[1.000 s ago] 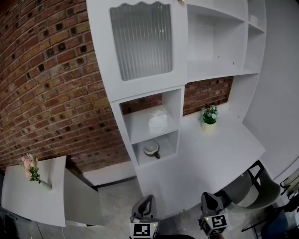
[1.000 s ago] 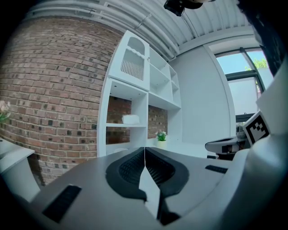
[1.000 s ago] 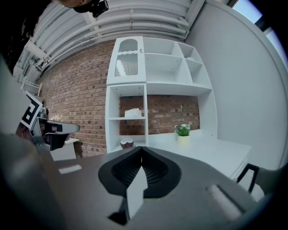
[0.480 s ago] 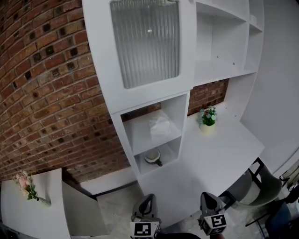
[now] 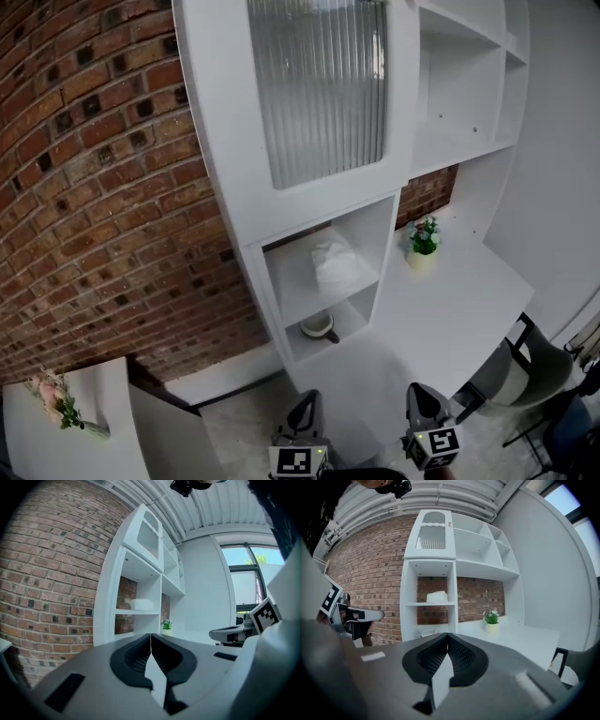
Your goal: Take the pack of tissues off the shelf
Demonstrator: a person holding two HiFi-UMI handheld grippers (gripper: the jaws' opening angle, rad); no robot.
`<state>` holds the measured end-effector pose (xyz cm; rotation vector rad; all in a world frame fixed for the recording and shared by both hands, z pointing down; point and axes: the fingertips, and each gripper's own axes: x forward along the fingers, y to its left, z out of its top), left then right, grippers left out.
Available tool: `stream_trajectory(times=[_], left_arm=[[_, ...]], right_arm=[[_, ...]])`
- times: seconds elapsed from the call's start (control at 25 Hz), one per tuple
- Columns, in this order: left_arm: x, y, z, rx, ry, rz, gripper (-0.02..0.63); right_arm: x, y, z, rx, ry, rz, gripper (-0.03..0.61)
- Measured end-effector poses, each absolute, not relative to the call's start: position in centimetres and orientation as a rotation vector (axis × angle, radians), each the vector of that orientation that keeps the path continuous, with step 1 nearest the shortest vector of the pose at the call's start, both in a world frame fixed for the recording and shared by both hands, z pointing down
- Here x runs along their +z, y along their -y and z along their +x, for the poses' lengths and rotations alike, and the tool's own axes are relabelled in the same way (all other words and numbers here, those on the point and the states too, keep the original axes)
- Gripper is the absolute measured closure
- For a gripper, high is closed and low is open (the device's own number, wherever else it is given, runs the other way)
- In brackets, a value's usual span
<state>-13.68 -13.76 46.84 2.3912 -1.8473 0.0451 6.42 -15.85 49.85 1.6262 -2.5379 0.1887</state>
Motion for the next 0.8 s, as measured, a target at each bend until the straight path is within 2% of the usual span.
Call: stream_trajectory(times=[0.56, 0.8], left_arm=[[47.9, 14.7, -14.5, 0.066, 1.743, 2.434, 0.602], [47.8, 15.1, -14.5, 0.046, 1.768, 2.409, 0.601]], right_arm=[[48.1, 17.5, 2.8, 0.312, 2.592, 1.679, 0.573], [47.2, 18.8, 1.7, 0.298, 2.633, 1.603, 0.54]])
